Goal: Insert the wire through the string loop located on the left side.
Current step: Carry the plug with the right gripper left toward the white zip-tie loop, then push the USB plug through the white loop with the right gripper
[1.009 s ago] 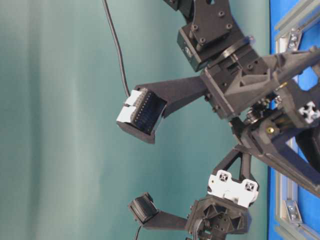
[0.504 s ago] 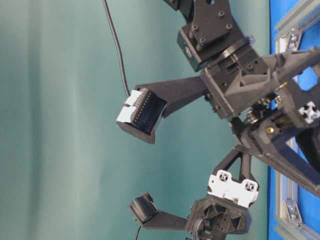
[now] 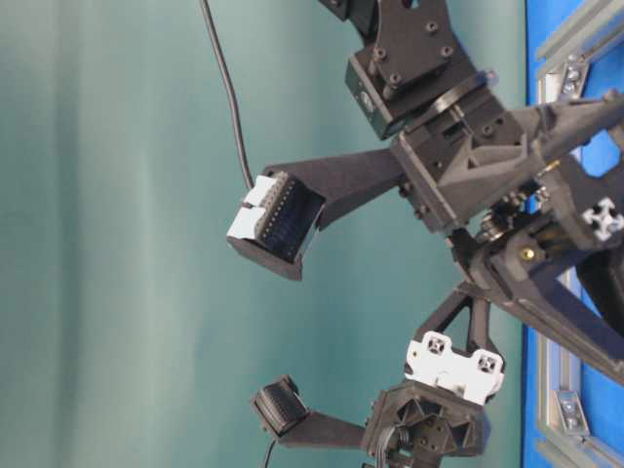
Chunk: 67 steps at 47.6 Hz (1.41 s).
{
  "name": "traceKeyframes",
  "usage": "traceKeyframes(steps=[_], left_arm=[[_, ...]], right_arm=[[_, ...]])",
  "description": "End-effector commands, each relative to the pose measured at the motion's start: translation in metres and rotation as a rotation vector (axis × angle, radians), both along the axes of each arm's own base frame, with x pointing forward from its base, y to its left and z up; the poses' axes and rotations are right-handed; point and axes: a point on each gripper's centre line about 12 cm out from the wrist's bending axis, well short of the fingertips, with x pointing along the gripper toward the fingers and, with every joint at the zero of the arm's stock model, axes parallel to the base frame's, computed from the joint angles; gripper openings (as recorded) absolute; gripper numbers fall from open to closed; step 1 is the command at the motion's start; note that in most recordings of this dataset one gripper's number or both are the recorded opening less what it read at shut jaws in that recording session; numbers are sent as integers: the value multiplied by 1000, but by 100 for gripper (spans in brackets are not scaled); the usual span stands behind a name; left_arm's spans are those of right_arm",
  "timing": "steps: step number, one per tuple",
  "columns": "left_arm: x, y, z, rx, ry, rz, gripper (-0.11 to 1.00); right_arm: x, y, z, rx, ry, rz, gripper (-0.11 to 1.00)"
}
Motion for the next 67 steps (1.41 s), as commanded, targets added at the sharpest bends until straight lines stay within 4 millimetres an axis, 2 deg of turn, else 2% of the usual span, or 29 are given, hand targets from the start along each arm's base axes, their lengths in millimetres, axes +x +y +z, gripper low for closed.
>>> traceKeyframes(steps=[1,43,49,67], left_arm=[[2,0,15,14,-44,-2,0],[1,0,14,13,-43,-2,0],[2,0,15,14,-44,-2,0],[4,-5,16,14,-47,-17,0]], right_arm=[[3,1,11,3,-31,2,0],[5,1,9,2,-26,2,0],[12,2,7,4,-32,1,0],[51,-1,6,6,-73,-9,0]])
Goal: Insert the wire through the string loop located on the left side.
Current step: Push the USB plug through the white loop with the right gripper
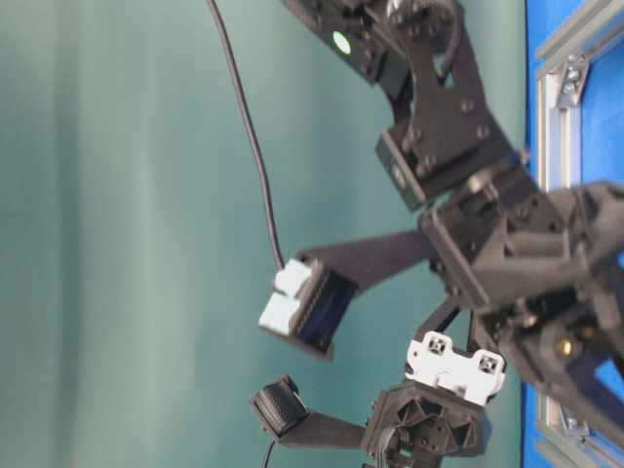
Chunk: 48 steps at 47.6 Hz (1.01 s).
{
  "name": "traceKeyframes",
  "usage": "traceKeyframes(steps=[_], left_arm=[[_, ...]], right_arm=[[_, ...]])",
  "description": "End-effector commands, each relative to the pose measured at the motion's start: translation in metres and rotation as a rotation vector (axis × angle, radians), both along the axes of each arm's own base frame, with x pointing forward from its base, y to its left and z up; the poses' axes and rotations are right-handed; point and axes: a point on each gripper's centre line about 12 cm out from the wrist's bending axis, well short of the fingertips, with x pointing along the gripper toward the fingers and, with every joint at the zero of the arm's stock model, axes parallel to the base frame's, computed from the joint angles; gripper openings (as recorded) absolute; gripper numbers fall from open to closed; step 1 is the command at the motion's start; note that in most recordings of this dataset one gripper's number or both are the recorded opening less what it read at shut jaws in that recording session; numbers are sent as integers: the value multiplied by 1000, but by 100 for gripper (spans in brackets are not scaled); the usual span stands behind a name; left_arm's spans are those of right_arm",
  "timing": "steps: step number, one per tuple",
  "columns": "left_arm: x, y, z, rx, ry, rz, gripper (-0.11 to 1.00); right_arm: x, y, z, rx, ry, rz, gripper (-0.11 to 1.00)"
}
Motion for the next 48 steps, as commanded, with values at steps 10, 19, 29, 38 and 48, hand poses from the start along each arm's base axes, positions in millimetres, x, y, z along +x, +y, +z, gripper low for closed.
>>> traceKeyframes(steps=[10,19,29,38,48], left_arm=[[2,-2,15,15,-45,-7,0],[2,-2,16,16,-47,-7,0],[1,-2,15,14,-42,-7,0],[-15,-7,12,9,-23,-8,0],[-64,-20,15,4,-15,-7,0]], right_arm=[[21,-5,16,5,-61,-12,0],[26,-4,17,5,-72,-12,0],[27,-4,18,6,-73,-12,0],[26,-4,17,5,-70,-12,0],[26,-4,17,5,-70,-12,0]])
